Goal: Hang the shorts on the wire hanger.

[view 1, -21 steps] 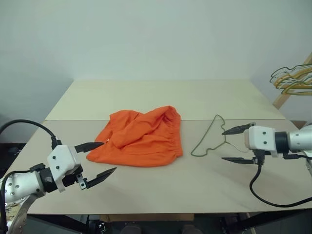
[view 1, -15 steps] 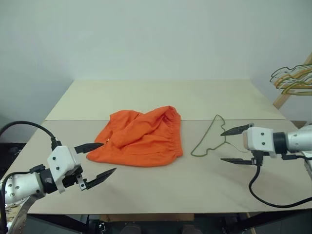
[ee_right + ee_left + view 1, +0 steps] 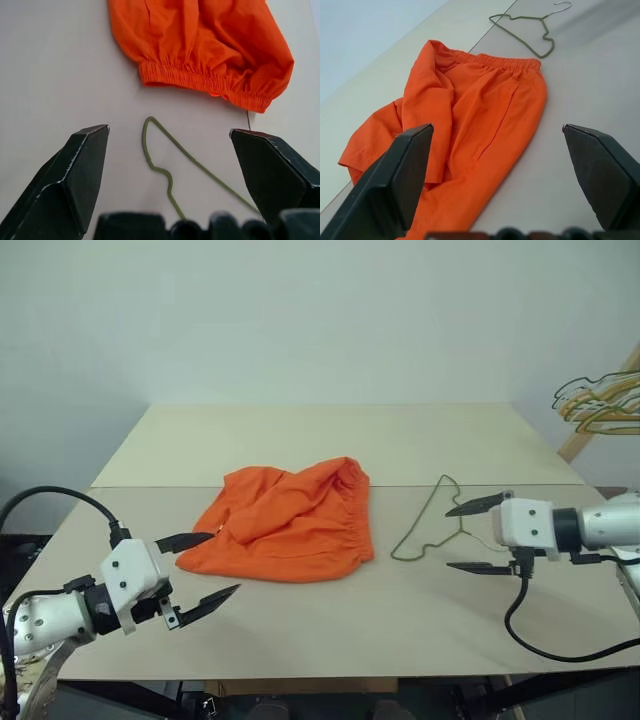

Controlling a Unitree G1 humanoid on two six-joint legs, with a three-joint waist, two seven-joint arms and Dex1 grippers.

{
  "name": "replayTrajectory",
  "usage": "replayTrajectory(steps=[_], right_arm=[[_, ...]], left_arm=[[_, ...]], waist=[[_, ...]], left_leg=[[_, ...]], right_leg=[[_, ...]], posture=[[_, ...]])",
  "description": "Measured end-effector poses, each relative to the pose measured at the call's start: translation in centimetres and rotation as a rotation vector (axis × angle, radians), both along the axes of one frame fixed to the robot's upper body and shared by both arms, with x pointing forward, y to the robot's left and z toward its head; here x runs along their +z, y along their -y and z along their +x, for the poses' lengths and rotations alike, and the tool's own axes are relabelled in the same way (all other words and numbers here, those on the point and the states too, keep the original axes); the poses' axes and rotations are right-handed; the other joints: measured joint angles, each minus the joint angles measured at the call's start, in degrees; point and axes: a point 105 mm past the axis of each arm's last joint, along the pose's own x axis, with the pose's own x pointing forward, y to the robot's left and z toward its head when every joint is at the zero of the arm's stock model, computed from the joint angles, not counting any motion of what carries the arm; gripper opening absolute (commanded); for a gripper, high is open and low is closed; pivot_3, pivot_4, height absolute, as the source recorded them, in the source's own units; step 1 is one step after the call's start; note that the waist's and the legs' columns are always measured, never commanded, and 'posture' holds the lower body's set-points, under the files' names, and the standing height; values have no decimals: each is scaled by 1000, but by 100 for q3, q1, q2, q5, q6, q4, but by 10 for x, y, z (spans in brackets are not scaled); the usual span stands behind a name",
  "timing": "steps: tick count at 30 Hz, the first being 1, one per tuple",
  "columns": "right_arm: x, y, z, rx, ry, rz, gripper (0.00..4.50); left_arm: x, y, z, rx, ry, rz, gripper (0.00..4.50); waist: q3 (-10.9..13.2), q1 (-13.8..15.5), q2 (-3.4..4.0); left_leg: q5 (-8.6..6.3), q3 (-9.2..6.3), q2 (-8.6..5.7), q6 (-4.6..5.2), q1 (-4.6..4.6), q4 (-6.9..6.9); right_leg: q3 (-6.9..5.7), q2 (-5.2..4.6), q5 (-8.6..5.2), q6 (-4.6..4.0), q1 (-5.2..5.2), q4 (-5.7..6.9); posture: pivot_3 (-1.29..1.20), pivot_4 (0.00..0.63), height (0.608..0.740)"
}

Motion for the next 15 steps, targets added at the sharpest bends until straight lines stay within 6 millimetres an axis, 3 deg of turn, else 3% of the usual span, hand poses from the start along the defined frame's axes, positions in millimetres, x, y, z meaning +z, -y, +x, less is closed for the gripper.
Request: replayTrajectory(steps=[6,9,15], right_arm=[[-13,-25,4,54,20,-47,4461],[-27,-51,12,107,89,-47,4461],[-52,-85,25,181,166,-124,4461]], left_arm=[[-11,0,-1,-15,-40,29,4500],[-16,-3,0,-7,-58,49,4500],[-23,-4,2,-11,-83,66,4500]], waist=[[0,-4,-1],[-2,-54,-3],[-1,-113,-4]], left_leg=[[0,0,0,0,0,0],[1,1,0,-2,1,0],[12,-1,-1,-22,-1,-2]], right_leg=[[0,0,0,0,0,0],[0,2,-1,-1,-2,8],[-1,1,-1,-1,-6,7]], posture=[[111,0,740],[109,0,740],[117,0,740]])
